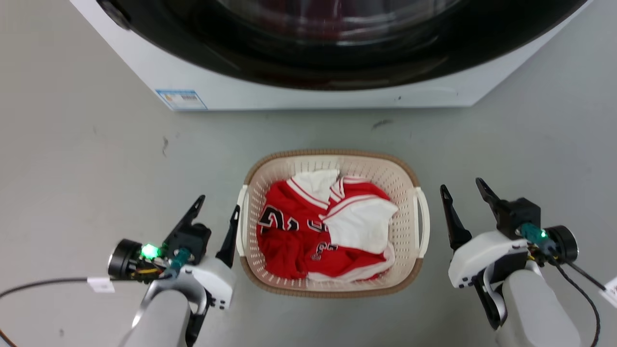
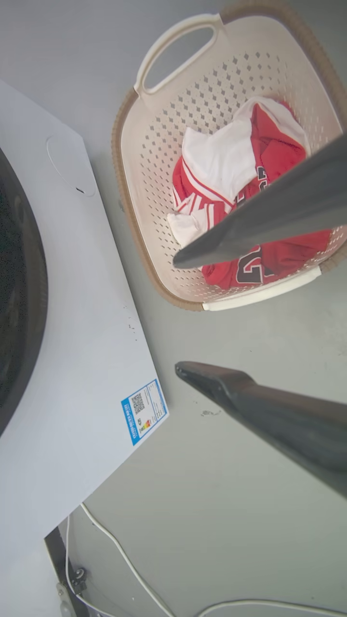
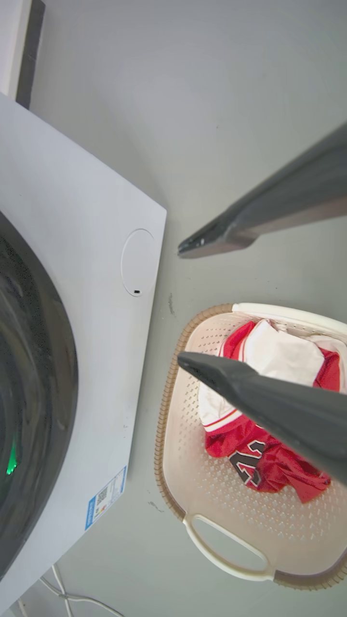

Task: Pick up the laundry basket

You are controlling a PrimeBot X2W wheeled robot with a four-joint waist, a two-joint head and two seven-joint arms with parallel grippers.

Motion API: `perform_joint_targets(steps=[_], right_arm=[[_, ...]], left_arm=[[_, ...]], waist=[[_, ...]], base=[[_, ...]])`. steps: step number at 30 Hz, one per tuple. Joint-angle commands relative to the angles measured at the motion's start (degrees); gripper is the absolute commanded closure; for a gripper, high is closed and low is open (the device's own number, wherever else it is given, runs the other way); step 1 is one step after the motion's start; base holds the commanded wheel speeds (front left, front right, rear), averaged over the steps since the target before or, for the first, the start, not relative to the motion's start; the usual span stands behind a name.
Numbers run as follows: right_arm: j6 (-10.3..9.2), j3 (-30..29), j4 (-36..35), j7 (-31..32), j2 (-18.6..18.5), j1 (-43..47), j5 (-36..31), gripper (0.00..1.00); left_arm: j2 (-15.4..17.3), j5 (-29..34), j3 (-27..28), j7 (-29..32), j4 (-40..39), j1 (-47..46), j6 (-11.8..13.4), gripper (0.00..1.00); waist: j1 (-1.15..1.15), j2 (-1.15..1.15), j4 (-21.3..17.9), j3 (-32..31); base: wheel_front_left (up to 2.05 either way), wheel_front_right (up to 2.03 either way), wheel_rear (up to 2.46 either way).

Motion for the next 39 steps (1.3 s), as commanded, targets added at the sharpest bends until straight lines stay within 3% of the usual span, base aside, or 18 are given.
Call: perform_joint_targets(steps=[1, 8, 17, 28, 39], right_arm=[[-0.04, 0.08, 0.79, 0.27, -0.03, -1.31, -0.11, 0.0], [-0.04, 0.94, 9.01, 2.08, -0.05, -8.42, 1.92, 0.0], [-0.04, -0.71, 17.01, 5.31, -0.05, -16.24, -1.04, 0.0], [-0.04, -0.27, 27.42, 10.63, -0.04, -23.5, 1.43, 0.0], [-0.04, -1.38, 33.72, 12.05, -0.03, -28.18, 0.86, 0.0]], left_arm=[[0.33, 0.0, 0.22, -0.15, 0.64, -1.38, -0.21, 0.0], [1.11, -1.26, -1.35, -0.14, 10.69, -9.86, -3.33, 0.0], [1.28, -4.04, -4.47, -0.14, 23.9, -20.92, -4.3, 0.0], [1.23, -14.55, -18.79, 1.27, 32.93, -29.85, -4.35, 0.0], [3.98, -28.19, -30.98, 6.1, 31.85, -34.49, -4.29, 0.0]], waist=[[-0.01, 0.0, -0.19, 4.26], [-0.01, 0.0, 0.24, 9.95], [-0.01, 0.0, 0.93, 15.81], [-0.01, 0.0, 1.57, 19.88], [-0.01, 0.0, 2.38, 23.65]], base=[[0.0, 0.0, 0.0], [0.0, 0.0, 0.0], [0.0, 0.0, 0.0], [0.0, 0.0, 0.0], [0.0, 0.0, 0.0]])
